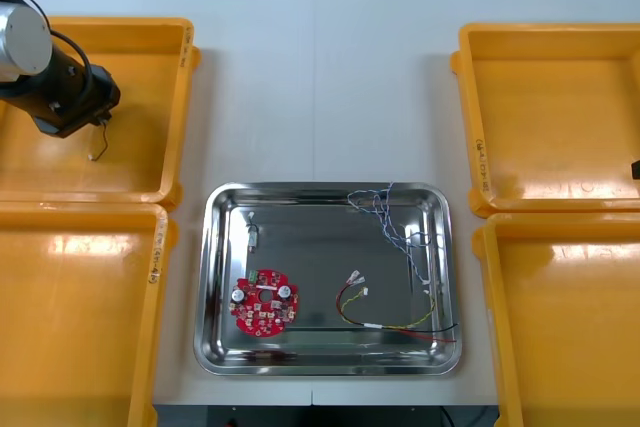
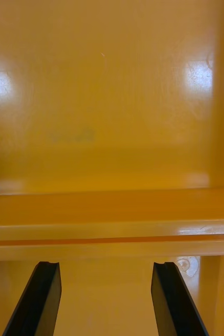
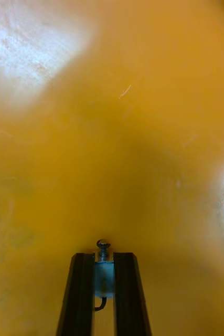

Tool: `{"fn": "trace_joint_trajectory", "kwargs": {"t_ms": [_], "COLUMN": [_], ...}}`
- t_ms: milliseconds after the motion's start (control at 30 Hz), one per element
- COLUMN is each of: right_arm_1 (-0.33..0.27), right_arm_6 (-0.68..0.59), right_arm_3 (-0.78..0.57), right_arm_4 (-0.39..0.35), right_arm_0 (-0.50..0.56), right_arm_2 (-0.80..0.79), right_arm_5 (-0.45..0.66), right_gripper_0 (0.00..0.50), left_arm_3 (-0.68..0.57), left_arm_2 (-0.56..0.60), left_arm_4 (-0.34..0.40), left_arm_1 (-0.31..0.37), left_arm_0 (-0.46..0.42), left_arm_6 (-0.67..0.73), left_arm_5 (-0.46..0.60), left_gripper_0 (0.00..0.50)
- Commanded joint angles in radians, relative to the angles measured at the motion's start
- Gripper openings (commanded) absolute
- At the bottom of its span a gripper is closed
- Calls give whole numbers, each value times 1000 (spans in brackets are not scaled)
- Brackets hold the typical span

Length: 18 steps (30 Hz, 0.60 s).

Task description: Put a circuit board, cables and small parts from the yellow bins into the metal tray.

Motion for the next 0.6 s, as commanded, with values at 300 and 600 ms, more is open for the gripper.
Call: {"fn": "trace_joint_trajectory", "kwargs": {"t_ms": [300,600], "right_arm_1": [-48,-48], "right_arm_6": [24,24], "right_arm_3": [-2,-2], "right_arm_4": [9,9], "right_arm_0": [11,11], "right_arm_2": [-37,-37], "right_arm_5": [1,1], "right_gripper_0": [500,500], "left_arm_3": [-14,-80], "left_arm_2": [-33,-21], "left_arm_4": [17,86], "left_arm_1": [-5,68], "left_arm_0": [0,-63], "left_arm_6": [7,-18], "left_arm_5": [-8,185], "left_gripper_0": [0,0]}}
